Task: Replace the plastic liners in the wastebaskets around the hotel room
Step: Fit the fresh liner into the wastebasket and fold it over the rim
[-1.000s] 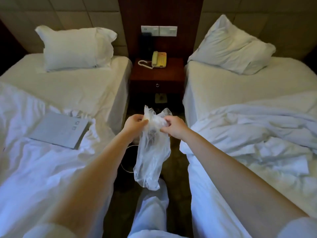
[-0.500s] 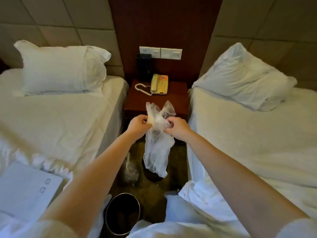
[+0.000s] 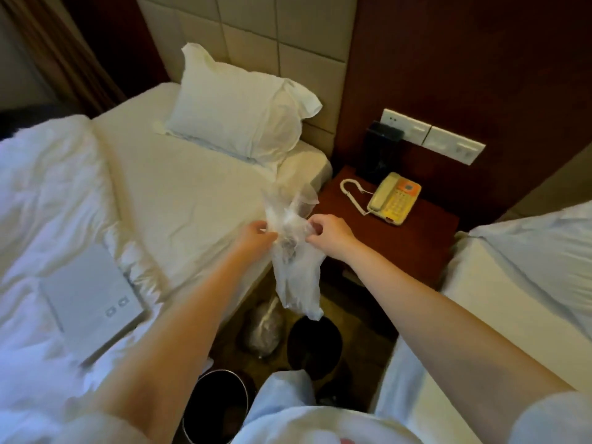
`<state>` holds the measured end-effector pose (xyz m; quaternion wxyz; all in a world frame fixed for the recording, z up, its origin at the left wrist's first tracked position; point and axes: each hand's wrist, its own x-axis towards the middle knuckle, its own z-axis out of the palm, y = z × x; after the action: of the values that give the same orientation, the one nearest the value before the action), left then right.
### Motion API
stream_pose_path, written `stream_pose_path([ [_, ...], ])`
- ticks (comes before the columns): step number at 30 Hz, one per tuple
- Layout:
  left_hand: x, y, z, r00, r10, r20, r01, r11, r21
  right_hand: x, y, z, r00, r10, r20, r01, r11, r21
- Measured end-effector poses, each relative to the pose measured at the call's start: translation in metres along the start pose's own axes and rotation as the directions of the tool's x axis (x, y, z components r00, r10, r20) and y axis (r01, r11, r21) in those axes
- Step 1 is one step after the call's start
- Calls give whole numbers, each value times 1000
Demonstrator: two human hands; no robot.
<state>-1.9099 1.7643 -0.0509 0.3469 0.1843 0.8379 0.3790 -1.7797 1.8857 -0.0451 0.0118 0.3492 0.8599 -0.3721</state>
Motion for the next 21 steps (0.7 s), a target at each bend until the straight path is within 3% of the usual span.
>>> stream_pose_path([
  [6, 42, -9, -16, 996, -46, -73, 43, 998, -42, 56, -17, 2, 990, -73, 123, 90, 986, -139],
  [13, 51, -27, -1, 955, -215, -206, 177, 966, -188, 117, -21, 7, 928, -185, 324, 260, 943, -206],
  [21, 32, -27, 58, 768, -437, -468, 234, 872, -431, 158, 0, 18, 747, -377, 547, 519, 845, -127],
])
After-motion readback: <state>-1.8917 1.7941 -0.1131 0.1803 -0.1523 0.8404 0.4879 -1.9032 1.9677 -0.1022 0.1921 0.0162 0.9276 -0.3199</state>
